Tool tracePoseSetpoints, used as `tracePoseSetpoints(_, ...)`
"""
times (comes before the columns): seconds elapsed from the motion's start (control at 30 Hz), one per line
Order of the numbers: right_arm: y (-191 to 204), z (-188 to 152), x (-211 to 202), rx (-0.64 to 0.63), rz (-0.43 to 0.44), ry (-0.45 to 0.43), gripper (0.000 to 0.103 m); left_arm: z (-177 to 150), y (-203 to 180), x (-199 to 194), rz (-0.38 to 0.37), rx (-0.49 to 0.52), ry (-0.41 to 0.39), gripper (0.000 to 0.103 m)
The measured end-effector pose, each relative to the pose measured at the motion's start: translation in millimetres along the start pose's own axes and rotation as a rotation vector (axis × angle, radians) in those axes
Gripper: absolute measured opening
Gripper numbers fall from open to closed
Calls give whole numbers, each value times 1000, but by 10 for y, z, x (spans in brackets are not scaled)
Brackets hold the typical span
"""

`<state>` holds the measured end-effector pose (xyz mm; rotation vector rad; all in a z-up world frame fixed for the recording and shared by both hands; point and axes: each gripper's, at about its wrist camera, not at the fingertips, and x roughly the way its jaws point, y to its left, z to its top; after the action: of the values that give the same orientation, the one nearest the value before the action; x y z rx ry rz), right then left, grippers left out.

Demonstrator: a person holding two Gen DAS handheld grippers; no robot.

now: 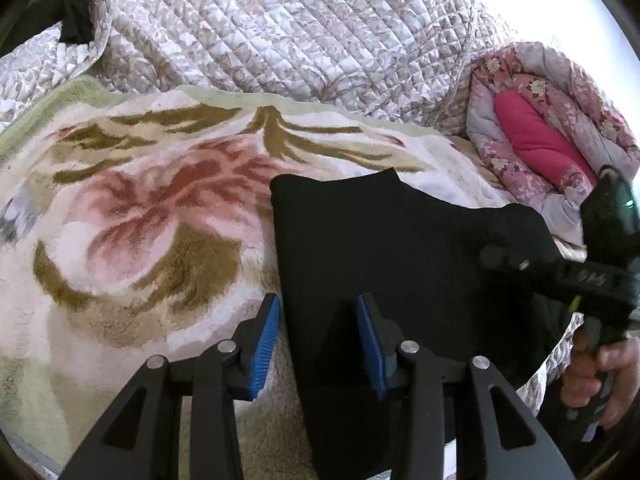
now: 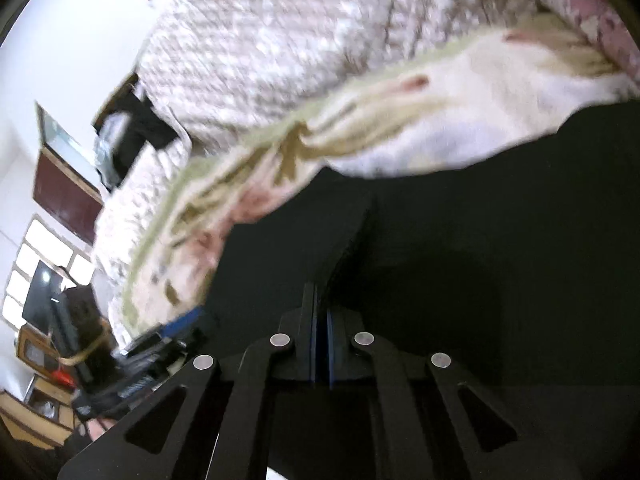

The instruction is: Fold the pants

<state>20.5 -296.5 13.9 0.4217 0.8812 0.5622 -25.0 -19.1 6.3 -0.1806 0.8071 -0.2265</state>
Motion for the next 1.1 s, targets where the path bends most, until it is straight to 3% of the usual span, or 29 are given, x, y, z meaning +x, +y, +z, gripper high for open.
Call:
tracePoseSetpoints(0.1, -153, -11, 81, 28, -76, 27, 2, 0, -7, 8, 2, -4, 7, 42)
tracePoseSetpoints(0.27, -140, -1, 53, -4, -114, 16, 3, 8, -37, -19, 12, 7, 3, 42)
tracePoseSetpoints(0.4, -110, -6, -208, -39, -214, -77, 4, 59, -61, -100, 9, 14, -22, 42)
tracePoseSetpoints(0.47, -73, -41, -321, -62, -197, -102, 4, 70, -91, -122, 2, 23, -29, 42)
tracePoseSetpoints(0.57, 36, -150, -294, -113, -175, -62, 4, 8, -161, -71, -26, 33, -3, 42)
tracePoseSetpoints(0.67, 35, -288, -93, -153, -216, 47, 4, -135, -283, -5, -21, 88, 27, 42)
tracePoseSetpoints(0.73, 49, -221, -149, -165, -248, 20, 4, -173, -358, -25, 8, 144, 17, 42)
tracePoseSetpoints(0.8, 51, -127, -218, -174, -272, -27, 4, -115, -350, -21, -5, 136, 25, 42)
tracePoseSetpoints(0.93, 61, 124, -133, -161, -221, -46, 5, 192, -310, 83, -7, 126, 13, 42)
tracePoseSetpoints(0.97, 75, 188, -74, -172, -214, -48, 10, 294, -305, 143, -6, 139, 8, 42)
tracePoseSetpoints(1.1, -16, 292, 212, -174, -263, -2, 17, 527, -237, 524, 69, 156, 59, 42)
